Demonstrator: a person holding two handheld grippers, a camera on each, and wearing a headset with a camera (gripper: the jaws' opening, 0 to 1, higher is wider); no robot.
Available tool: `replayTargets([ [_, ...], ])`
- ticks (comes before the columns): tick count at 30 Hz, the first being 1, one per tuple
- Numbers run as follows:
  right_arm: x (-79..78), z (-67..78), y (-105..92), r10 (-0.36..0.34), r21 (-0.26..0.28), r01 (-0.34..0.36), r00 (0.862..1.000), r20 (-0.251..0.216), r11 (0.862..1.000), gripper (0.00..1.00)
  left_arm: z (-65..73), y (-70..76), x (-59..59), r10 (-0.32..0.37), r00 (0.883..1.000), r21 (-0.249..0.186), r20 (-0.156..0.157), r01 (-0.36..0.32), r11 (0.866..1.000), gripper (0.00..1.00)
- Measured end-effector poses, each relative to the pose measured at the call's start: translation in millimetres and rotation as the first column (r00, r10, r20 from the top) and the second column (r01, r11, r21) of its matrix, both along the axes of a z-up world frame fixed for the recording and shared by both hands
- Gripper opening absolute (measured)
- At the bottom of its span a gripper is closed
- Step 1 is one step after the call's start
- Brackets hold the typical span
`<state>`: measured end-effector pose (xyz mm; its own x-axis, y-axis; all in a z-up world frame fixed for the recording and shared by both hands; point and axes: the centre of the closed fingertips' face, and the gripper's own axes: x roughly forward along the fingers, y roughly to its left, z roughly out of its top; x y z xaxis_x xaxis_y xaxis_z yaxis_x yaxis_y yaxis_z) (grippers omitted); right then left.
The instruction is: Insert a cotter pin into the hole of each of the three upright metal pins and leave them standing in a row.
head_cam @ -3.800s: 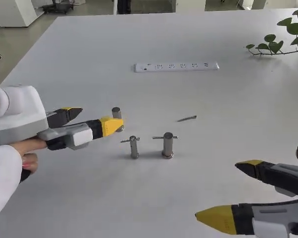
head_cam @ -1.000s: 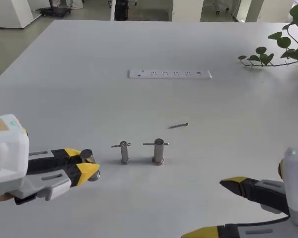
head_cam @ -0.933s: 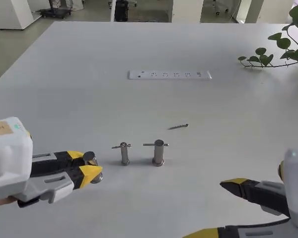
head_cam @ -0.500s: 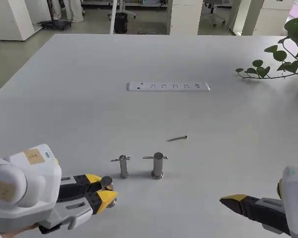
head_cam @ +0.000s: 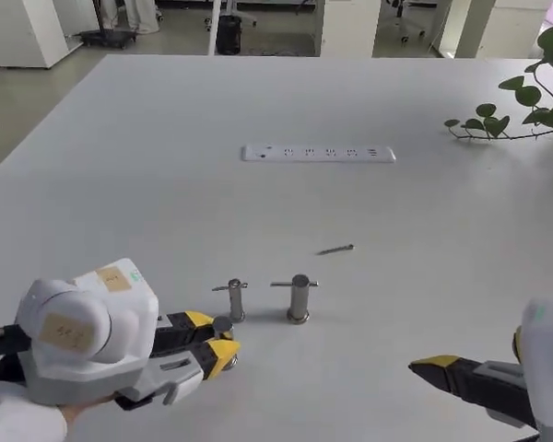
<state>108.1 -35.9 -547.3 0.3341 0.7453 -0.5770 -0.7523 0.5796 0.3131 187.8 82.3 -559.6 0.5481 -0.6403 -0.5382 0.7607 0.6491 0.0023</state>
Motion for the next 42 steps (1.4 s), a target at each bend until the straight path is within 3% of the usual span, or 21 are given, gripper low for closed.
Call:
replayTargets([
  [6,-0.4,-0.5,0.3,-0.005,0.001,0.005,1.000,-0.001,1.000,0.89,-2.9,-3.4,0.0,-0.007,1.000,0.000,0.004,0.007,1.000,0.11],
  [10,-2.2,-2.4,1.4,0.000,0.001,0.000,1.000,-0.008,1.000,0.89,-6.6,-2.8,1.4,0.031,0.999,-0.043,-0.023,-0.032,0.999,0.11],
  [18,-3.1,-3.4,2.7,0.002,0.006,-0.002,1.000,-0.014,1.000,0.89,-12.3,-3.0,0.1,0.021,1.000,-0.008,-0.012,-0.021,1.000,0.11],
  [42,-3.9,-2.7,2.2,-0.004,0.005,0.004,1.000,-0.011,1.000,0.89,-13.7,-7.3,0.6,0.032,0.999,-0.047,-0.009,-0.033,0.998,0.11],
])
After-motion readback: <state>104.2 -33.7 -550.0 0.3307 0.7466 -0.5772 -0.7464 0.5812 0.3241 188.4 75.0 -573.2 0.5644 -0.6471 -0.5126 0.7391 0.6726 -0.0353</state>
